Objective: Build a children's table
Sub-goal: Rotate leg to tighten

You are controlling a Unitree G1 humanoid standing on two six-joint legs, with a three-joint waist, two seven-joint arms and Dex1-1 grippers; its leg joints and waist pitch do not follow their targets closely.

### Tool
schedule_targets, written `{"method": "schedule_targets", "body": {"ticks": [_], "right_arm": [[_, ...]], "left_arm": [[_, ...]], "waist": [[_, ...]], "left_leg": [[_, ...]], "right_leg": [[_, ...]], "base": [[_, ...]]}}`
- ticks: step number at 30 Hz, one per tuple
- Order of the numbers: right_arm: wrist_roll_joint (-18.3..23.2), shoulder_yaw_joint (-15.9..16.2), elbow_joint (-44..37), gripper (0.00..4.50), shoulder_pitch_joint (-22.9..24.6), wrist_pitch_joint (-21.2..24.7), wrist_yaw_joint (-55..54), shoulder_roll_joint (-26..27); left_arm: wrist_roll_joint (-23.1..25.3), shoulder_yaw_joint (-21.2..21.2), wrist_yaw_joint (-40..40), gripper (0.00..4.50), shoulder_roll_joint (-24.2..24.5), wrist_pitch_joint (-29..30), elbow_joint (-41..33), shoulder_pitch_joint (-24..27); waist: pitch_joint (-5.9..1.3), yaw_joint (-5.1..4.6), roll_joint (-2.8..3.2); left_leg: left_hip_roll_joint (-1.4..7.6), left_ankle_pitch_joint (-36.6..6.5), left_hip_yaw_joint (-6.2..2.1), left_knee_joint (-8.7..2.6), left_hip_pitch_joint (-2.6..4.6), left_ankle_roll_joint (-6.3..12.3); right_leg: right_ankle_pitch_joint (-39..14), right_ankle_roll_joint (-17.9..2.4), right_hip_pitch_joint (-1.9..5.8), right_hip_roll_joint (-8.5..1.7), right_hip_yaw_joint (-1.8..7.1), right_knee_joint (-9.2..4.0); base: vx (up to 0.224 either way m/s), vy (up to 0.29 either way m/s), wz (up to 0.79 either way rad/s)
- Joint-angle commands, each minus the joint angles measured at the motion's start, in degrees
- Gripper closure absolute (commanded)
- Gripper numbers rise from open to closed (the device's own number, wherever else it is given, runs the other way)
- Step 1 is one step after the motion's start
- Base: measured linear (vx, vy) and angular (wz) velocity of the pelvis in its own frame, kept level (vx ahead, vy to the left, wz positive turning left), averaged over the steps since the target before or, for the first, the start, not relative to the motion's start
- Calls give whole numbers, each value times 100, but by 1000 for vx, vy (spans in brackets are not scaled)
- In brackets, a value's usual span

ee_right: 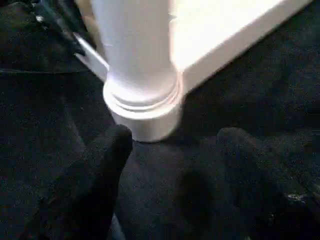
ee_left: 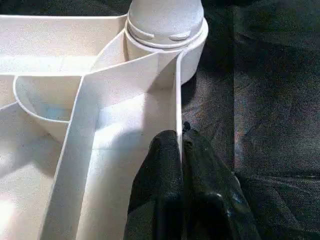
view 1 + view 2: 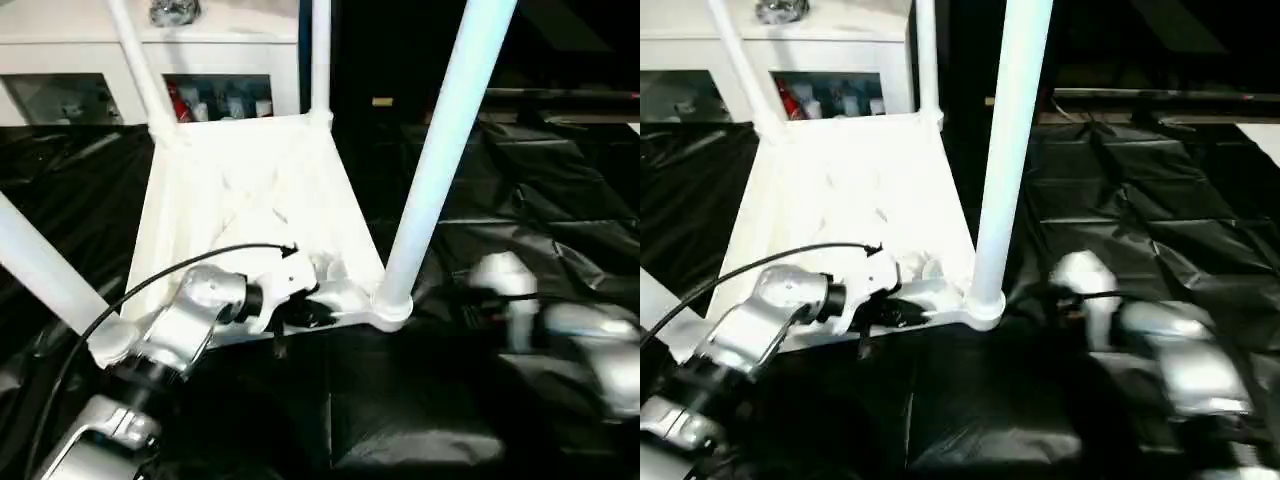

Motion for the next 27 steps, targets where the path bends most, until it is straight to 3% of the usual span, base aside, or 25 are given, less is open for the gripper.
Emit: {"method": "schedule_targets", "body": {"ticks": [1,3,5,6,7,10,11,13,14,15,17,19,20,21,22,25,26,27], "right_arm": [[176,45,-311,132,84,168,146,2],[295,243,-641,132,196,393,320,10],[341,368,-811,125,250,505,407,10],[386,478,-968,125,302,601,460,-10],[421,545,-1087,125,333,661,471,-13],[447,593,-1186,125,325,703,427,23],[451,594,-1203,125,305,713,392,50],[518,686,-1221,125,150,852,303,268],[535,729,-1205,125,104,861,292,342],[530,783,-1151,125,43,849,239,438],[487,863,-1068,125,-40,841,147,562],[392,984,-832,125,-212,721,-49,857],[392,984,-832,125,-212,721,-49,857],[322,1015,-688,125,-298,585,-158,982],[277,1029,-597,125,-350,493,-228,1054],[164,1004,-281,125,-547,451,-561,1255],[-23,971,97,125,-781,272,-991,1451],[-70,934,271,125,-892,220,-1177,1542]], "left_arm": [[-205,-33,-179,450,-19,-201,-275,-6],[-288,69,-75,450,-50,-142,-387,30],[-420,150,-85,405,-64,75,-529,68],[-535,230,-72,394,-67,220,-694,127],[-655,347,5,394,-84,372,-883,208],[-823,535,134,361,-88,527,-1195,347],[-888,598,173,361,-76,563,-1312,399],[-1236,970,361,351,31,1038,-2048,727],[-1315,1058,404,333,70,1185,-2271,847],[-1365,1115,439,321,124,1314,-2506,1007],[-1420,1191,513,311,182,1508,-2821,1244],[-1533,1404,831,300,198,1841,-3396,1796],[-1533,1404,831,288,198,1841,-3396,1796],[-1552,1511,1004,276,139,1910,-3566,2021],[-1560,1576,1116,276,95,1945,-3663,2153],[-1574,1659,1415,266,43,2080,-3916,2521],[-1550,1695,1622,243,1,2144,-4079,2879],[-1518,1697,1692,243,-10,2123,-4135,3032]], "waist": [[-345,16,-58],[-344,16,-49],[-354,30,-39],[-362,33,-69],[-358,38,-61],[-341,49,-45],[-297,32,-56],[-293,8,-56],[-259,-53,-77],[-249,-71,-68],[-239,-103,-71],[-254,-120,-93],[-222,-146,-68],[-224,-139,-114],[-243,-131,-83],[-216,-135,-88],[-227,-135,-115],[-187,-158,-139]], "left_leg": [[277,-651,-50,-282,44,707],[280,-653,-49,-281,41,699],[298,-636,-50,-274,53,705],[308,-574,-47,-273,54,696],[318,-545,-52,-275,44,693],[338,-725,-47,-284,70,618],[313,-1003,-44,-300,56,514],[312,-1178,-68,-317,56,359],[283,-1231,-76,-334,7,321],[275,-1395,-66,-322,55,273],[275,-1450,-83,-336,42,214],[292,-1477,-91,-331,66,152],[284,-1489,-99,-361,26,148],[274,-1539,-86,-348,48,153],[290,-1581,-88,-329,85,118],[284,-1675,-96,-368,77,51],[293,-1679,-90,-353,94,34],[283,-1738,-100,-379,60,9]], "right_leg": [[-466,-1394,331,-424,209,-276],[-492,-1385,328,-413,200,-279],[-427,-1410,317,-422,198,-266],[-323,-1451,322,-415,192,-242],[-280,-1486,321,-425,190,-226],[-501,-1530,290,-438,194,-253],[-980,-1424,283,-436,196,-311],[-1349,-1311,294,-462,198,-315],[-1632,-1196,296,-441,188,-345],[-1976,-1090,241,-424,198,-391],[-2221,-996,234,-424,202,-397],[-2217,-998,219,-429,210,-365],[-2306,-957,219,-412,200,-392],[-2386,-911,200,-397,199,-419],[-2353,-950,172,-415,208,-392],[-2337,-913,173,-388,204,-415],[-2289,-928,154,-391,207,-403],[-2379,-937,159,-403,204,-405]], "base": [[0,0,0],[0,0,0],[0,0,0],[0,0,0],[0,0,0],[0,0,0],[0,0,0],[0,0,0],[0,0,0],[0,0,0],[0,0,0],[0,0,0],[0,0,0],[0,0,0],[0,0,0],[0,0,0],[0,0,0],[0,0,0]]}}
